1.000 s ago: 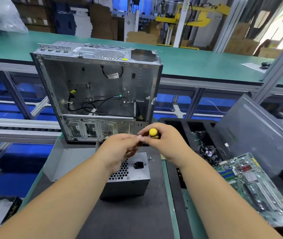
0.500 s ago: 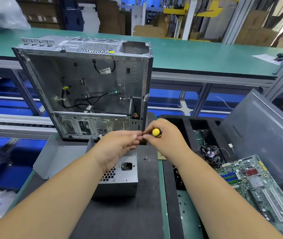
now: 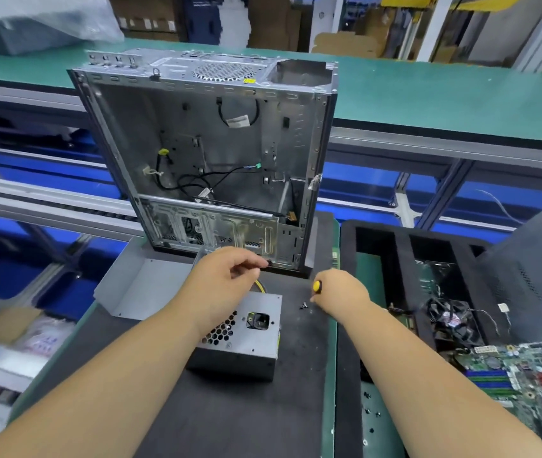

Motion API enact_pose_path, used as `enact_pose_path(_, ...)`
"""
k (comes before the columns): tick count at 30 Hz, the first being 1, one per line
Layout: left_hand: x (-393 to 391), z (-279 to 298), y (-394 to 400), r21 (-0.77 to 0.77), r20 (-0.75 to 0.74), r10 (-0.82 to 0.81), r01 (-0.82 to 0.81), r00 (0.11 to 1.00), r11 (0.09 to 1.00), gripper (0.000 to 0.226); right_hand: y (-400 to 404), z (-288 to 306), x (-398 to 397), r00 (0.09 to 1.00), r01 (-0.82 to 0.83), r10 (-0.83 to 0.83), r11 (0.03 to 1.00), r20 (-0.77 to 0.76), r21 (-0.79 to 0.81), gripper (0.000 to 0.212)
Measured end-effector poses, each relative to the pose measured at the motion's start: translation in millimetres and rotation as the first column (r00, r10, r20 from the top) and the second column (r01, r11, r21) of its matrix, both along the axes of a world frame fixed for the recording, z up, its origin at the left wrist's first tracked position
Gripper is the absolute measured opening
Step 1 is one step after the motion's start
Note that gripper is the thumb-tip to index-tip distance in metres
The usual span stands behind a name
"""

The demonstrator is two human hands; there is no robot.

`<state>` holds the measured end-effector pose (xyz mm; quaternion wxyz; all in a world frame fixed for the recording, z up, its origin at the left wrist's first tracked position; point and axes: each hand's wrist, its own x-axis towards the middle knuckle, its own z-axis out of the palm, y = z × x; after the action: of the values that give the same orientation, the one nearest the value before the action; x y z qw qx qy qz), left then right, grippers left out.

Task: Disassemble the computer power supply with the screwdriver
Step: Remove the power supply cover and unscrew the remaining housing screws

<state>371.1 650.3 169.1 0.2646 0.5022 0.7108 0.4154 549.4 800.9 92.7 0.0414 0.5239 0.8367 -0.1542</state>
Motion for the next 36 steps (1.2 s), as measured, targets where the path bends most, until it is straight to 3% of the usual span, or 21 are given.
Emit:
enact_pose_path(11,1.0,-4.4,-10.4,0.037,-0.090,0.047,-0.044,0.995,0.998,0.022,12.3,-16.1,-2.4,0.999,-0.007,0.002,0.995,-0.052,-0.099,0.016)
enact_pose_path(16,5.9,-2.2,-16.1,0.052,-0.102,0.042,-0.037,0.994,0.998,0.023,11.4,-3.9,0.8,0.985,0.015,-0.028,0.997,-0.172,-0.078,0.014)
enact_pose_path(19,4.5,-2.1,-21.4,0.061,-0.108,0.020,-0.013,0.994,0.998,0.024,5.1,12.9,1.1,0.935,0.070,-0.101,0.992,-0.340,-0.102,0.020)
enact_pose_path(23,-2.0,-4.6,-32.9,0.058,-0.194,-0.097,0.110,0.976,0.992,0.038,-19.9,52.4,-2.3,0.721,0.089,-0.195,0.978,-0.665,-0.190,0.023)
enact_pose_path(27,-12.9,-11.8,-46.6,0.034,-0.299,-0.272,0.296,0.915,0.955,0.044,-52.8,93.7,-11.5,0.462,-0.055,-0.220,0.960,-0.859,-0.275,0.020)
enact_pose_path(30,-22.5,-11.1,-51.2,0.045,-0.306,-0.341,0.371,0.889,0.927,0.039,-78.2,116.5,-22.2,0.282,-0.133,-0.255,0.944,-0.925,-0.301,0.022)
enact_pose_path(34,-37.3,-9.1,-55.6,0.017,-0.305,-0.427,0.454,0.851,0.891,0.025,-107.2,132.4,-37.7,0.133,-0.188,-0.289,0.932,-0.948,-0.310,0.020)
enact_pose_path(36,-42.3,-9.8,-57.9,-0.007,-0.329,-0.467,0.492,0.821,0.871,0.030,-119.7,137.0,-43.6,0.077,-0.203,-0.295,0.931,-0.952,-0.305,0.021)
